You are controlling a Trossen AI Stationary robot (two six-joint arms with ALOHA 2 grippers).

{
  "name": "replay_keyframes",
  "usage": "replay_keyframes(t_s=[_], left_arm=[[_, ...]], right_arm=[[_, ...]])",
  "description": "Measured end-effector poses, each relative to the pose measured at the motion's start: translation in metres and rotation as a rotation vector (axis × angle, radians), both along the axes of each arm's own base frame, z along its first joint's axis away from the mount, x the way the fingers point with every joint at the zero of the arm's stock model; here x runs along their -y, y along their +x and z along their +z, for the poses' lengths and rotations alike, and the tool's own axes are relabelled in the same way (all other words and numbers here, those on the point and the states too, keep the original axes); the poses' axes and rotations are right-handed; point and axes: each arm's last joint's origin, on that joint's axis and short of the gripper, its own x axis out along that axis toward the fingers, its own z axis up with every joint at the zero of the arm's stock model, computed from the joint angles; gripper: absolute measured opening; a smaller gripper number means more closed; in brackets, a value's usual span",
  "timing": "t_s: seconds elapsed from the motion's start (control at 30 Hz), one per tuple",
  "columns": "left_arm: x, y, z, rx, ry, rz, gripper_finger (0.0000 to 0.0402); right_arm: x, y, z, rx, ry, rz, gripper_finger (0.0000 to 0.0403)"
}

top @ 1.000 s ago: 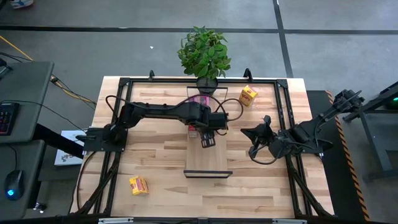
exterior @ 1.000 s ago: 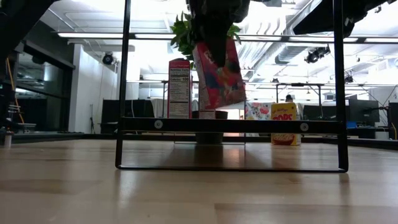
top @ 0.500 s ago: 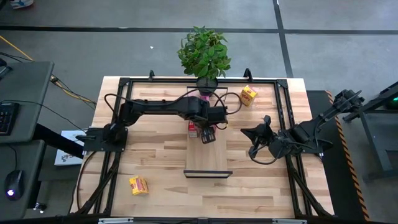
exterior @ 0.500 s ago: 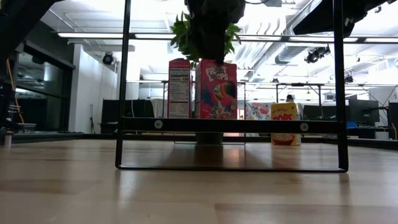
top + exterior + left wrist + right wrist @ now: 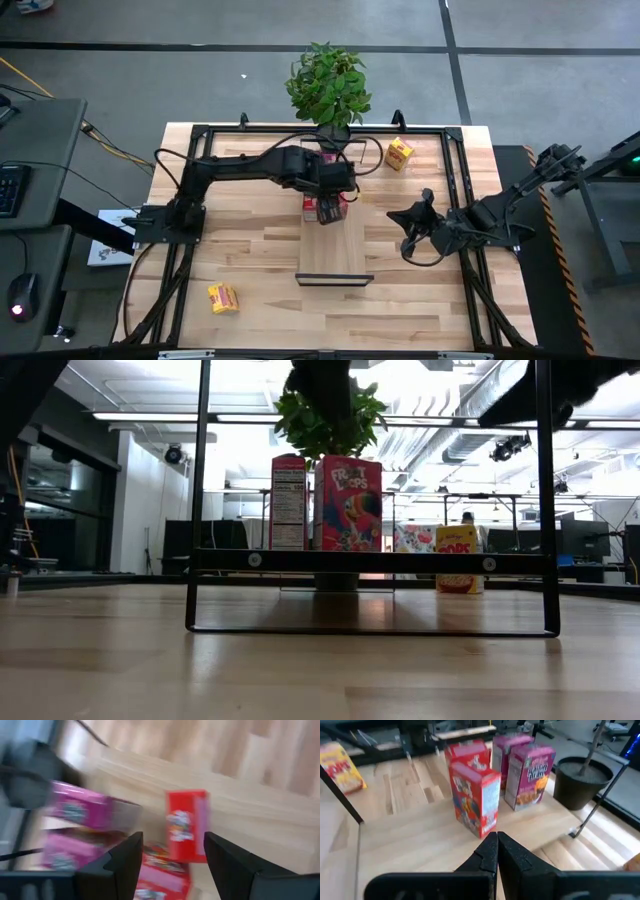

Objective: Stack cereal on shelf
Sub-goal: Put the red cereal box on the shelf aligned with the other red cereal box

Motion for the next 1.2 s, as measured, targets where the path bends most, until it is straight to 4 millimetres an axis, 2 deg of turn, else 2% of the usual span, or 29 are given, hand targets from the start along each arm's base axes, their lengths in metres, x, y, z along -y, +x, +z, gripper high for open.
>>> replay_keyframes(t_s=[0.17, 0.37, 0.47, 0.57, 0.67, 0.77, 1.03, 1.2], left_arm=[[0.016, -0.009, 0.017, 0.06, 0.173, 0.017, 0.0147], [0.039, -0.021, 0.032, 0.119, 0.369, 0.051, 0.0022], [0.048, -0.024, 0.032, 0.127, 0.408, 0.057, 0.0012], [0.054, -0.029, 0.029, 0.15, 0.422, 0.057, 0.0005], [0.056, -0.042, 0.016, 0.201, 0.401, 0.062, 0.0003], [0.055, -0.068, -0.007, 0.289, 0.35, 0.038, 0.0001], [0.042, -0.165, -0.093, 0.792, 0.051, -0.109, 0.0], [0.036, -0.211, -0.116, 1.141, -0.059, -0.154, 0.0]], right_arm=[[0.003, -0.006, -0.027, -0.066, -0.006, 0.001, 0.0], [0.008, -0.013, -0.066, -0.083, 0.031, 0.024, 0.0], [0.008, -0.013, -0.075, -0.069, 0.042, 0.086, 0.0], [0.008, -0.009, -0.074, -0.036, 0.074, 0.154, 0.0], [0.007, -0.004, -0.069, 0.01, 0.086, 0.218, 0.0], [0.006, 0.0, -0.065, 0.056, 0.073, 0.251, 0.0], [0.015, 0.012, -0.066, 0.059, -0.039, 0.228, 0.0], [0.036, 0.036, -0.075, 0.05, -0.022, 0.23, 0.0]])
